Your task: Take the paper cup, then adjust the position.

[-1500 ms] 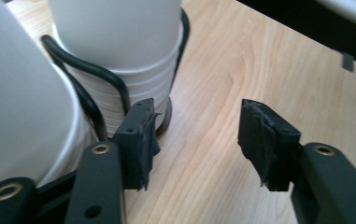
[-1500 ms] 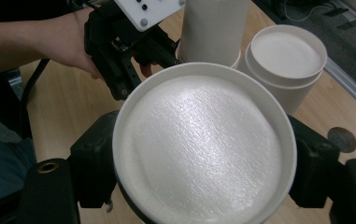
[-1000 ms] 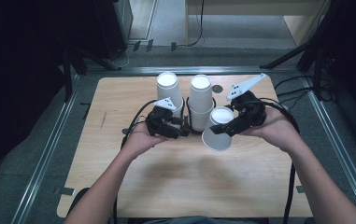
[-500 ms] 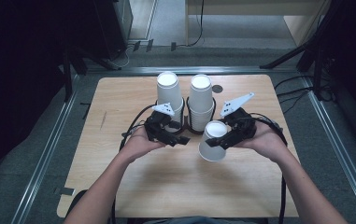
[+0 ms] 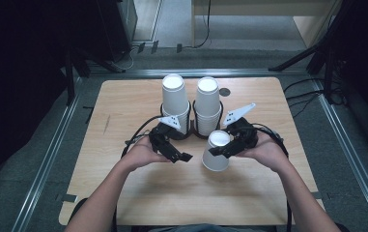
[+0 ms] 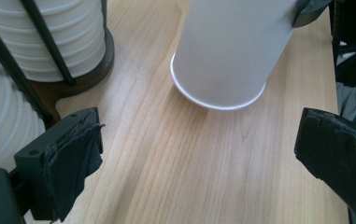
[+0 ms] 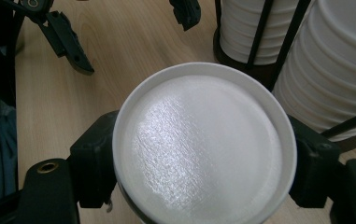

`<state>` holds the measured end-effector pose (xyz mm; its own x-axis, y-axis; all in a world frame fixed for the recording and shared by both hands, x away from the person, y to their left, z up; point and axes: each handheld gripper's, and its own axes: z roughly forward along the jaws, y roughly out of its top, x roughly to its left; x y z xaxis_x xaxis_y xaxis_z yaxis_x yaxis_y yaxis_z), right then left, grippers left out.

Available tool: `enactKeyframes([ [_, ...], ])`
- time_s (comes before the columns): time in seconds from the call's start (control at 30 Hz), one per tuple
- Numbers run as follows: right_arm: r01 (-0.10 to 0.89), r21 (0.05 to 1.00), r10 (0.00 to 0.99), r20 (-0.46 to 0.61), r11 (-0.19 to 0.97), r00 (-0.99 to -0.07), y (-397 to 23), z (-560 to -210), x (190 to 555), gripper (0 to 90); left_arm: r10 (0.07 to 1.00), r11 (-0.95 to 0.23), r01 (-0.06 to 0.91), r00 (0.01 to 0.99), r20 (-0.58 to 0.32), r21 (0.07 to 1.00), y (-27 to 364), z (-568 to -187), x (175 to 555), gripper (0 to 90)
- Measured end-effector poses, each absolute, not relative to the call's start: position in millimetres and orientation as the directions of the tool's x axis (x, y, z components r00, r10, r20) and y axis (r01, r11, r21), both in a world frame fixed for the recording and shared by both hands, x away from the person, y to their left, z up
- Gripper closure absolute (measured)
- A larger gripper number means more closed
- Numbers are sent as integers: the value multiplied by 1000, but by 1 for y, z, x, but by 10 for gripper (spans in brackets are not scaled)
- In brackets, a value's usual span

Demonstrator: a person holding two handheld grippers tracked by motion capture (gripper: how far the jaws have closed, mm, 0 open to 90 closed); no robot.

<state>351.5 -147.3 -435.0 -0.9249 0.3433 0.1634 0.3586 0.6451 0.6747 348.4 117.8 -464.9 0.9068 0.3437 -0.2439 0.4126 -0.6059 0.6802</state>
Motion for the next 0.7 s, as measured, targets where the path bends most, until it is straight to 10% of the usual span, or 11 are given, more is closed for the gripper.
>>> enactKeyframes([
  [0.7,363,708,329,193,606,-925,-139,-443,352,249,296,-619,382,923,-247,686,98,-477,351,0],
])
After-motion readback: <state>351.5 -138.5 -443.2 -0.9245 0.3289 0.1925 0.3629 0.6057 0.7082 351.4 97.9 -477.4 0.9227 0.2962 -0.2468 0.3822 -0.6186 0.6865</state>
